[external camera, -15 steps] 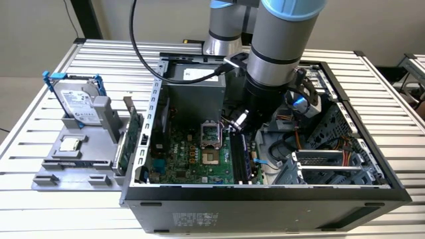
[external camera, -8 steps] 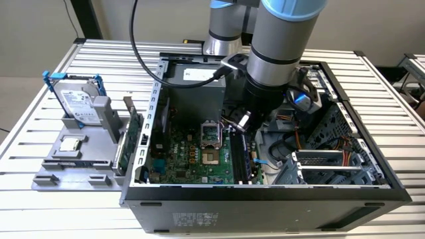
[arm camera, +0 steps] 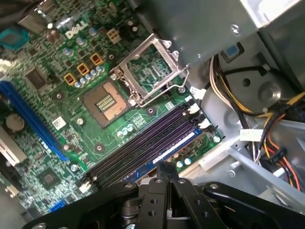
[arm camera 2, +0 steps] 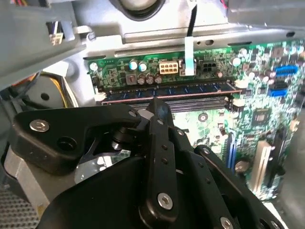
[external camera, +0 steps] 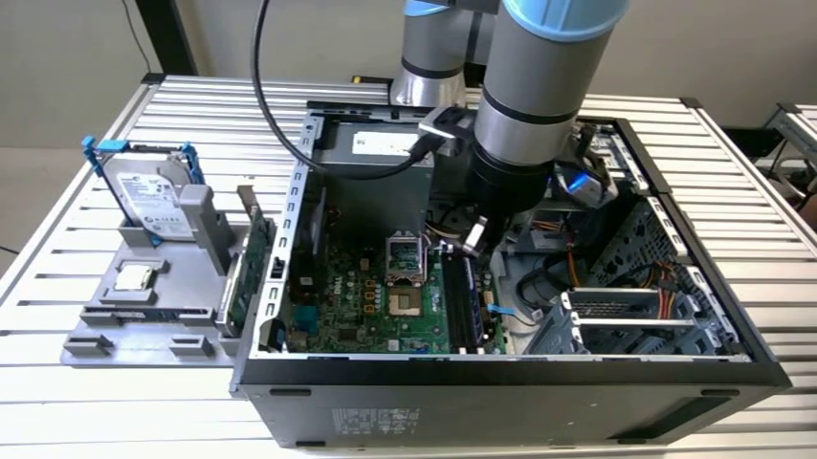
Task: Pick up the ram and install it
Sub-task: 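Press down the ram until it locks into place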
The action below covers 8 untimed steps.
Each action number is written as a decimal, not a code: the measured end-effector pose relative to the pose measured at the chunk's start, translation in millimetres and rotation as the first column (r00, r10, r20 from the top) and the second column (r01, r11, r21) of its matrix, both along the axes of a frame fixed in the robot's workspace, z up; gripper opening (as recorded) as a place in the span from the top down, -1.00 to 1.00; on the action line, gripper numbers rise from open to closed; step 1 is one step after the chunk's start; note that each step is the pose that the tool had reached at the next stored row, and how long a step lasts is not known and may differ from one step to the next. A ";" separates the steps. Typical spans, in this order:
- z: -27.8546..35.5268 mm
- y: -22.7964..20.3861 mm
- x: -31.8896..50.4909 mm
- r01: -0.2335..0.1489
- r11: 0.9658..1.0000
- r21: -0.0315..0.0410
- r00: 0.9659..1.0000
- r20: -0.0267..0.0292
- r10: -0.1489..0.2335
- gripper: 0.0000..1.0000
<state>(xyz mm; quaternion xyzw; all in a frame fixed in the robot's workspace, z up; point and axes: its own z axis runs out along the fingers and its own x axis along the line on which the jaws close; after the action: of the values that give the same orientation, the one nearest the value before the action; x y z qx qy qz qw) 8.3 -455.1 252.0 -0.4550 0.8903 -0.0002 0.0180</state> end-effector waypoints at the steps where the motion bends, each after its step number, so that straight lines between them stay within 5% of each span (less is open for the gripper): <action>1: 0.0 0.0 0.0 -0.018 1.000 0.000 1.000 0.001 0.018 1.00; 5: 0.0 0.0 0.0 -0.088 0.996 0.000 0.996 0.001 0.088 1.00; 8: -0.1 0.0 0.0 -0.142 0.990 0.000 0.990 0.001 0.142 1.00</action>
<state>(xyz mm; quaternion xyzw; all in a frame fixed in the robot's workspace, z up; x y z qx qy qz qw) 8.3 -455.1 252.0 -0.5171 0.8557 0.0008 0.0186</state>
